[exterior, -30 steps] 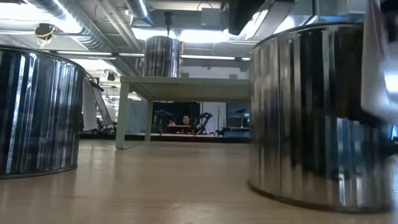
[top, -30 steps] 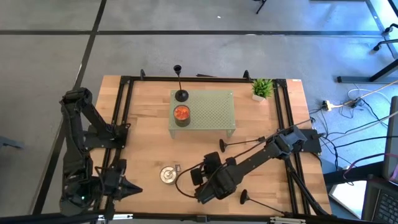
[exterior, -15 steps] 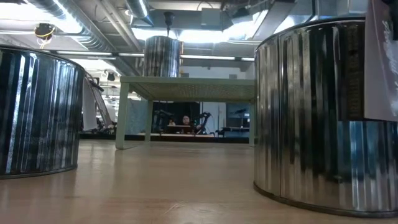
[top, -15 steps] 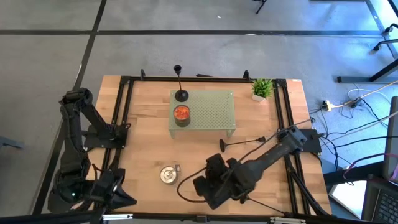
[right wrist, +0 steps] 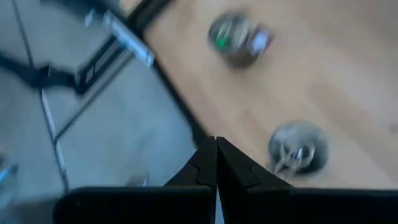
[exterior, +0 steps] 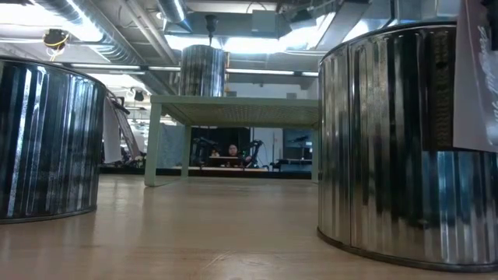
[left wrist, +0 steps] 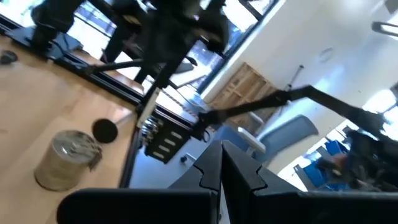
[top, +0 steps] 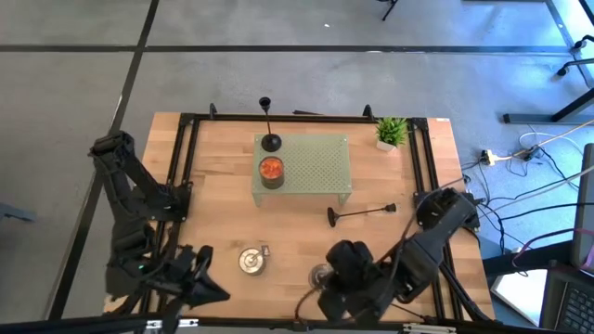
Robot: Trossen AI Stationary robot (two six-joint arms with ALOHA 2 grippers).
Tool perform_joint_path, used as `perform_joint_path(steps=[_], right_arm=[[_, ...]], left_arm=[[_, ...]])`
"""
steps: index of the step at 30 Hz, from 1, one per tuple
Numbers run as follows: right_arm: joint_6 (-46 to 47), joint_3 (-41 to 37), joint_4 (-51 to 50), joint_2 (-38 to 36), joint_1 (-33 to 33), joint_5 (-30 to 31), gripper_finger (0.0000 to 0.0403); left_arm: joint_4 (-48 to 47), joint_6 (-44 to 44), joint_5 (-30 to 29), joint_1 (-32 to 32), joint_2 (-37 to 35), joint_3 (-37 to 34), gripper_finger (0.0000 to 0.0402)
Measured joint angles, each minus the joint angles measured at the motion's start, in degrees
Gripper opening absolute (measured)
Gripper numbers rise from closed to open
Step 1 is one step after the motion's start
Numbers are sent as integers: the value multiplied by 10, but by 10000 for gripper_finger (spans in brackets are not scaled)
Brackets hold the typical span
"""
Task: Pick & Place candle stick holders
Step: Put the top brown scented candle on the shelf aligned with the other scented candle
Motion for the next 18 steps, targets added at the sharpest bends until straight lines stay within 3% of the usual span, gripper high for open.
perform_joint_path(steps=[8, 18], right_arm=[[21, 0, 8, 0, 13, -160, 2], [107, -3, -83, 0, 21, -174, 3]], left_arm=[[-12, 10, 51, 58, 0, 0, 2], [-172, -32, 193, 118, 0, 0, 2]])
